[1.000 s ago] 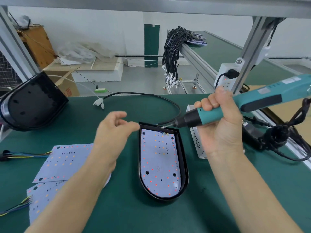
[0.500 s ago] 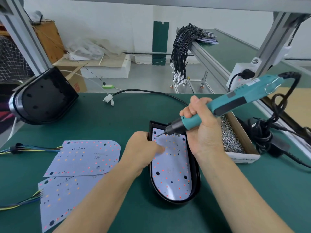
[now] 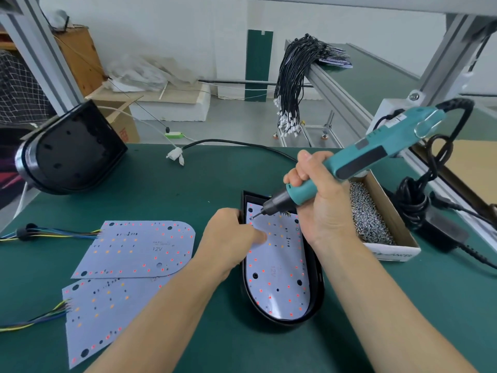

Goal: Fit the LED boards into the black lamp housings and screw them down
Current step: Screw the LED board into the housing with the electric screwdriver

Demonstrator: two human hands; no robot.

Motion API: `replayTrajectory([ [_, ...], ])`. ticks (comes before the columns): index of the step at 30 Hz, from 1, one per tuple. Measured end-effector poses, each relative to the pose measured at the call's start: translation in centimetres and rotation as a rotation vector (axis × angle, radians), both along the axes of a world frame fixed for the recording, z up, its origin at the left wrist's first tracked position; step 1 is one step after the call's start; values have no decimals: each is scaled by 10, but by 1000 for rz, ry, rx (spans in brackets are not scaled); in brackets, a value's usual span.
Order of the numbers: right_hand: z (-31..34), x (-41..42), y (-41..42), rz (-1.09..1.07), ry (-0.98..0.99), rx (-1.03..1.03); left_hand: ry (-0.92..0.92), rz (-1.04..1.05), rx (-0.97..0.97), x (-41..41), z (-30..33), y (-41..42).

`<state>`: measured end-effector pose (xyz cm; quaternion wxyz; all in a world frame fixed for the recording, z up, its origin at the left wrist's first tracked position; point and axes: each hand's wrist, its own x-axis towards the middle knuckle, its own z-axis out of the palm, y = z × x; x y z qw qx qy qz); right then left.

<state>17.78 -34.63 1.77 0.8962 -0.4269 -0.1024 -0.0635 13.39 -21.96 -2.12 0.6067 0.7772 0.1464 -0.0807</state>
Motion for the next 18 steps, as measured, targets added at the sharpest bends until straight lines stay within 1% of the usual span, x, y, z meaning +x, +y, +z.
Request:
replayTrajectory([
  [3,2,2,-1,105,-69,-68,6,0,-3,0,0,0],
  [5,4,4,-5,253,-116,-102,9,2,-10,0,1,0],
  [7,6,5,-11,385,-106,-100,12,9,-13,0,2,0],
  [10,5,7,-17,411,-74,-90,16,10,-6,0,3,-1],
  [13,4,6,-19,401,-108,-128,24,12,2,-2,5,-1],
  [18,12,12,-25,609,-181,-230,37,20,-19,-2,8,0],
])
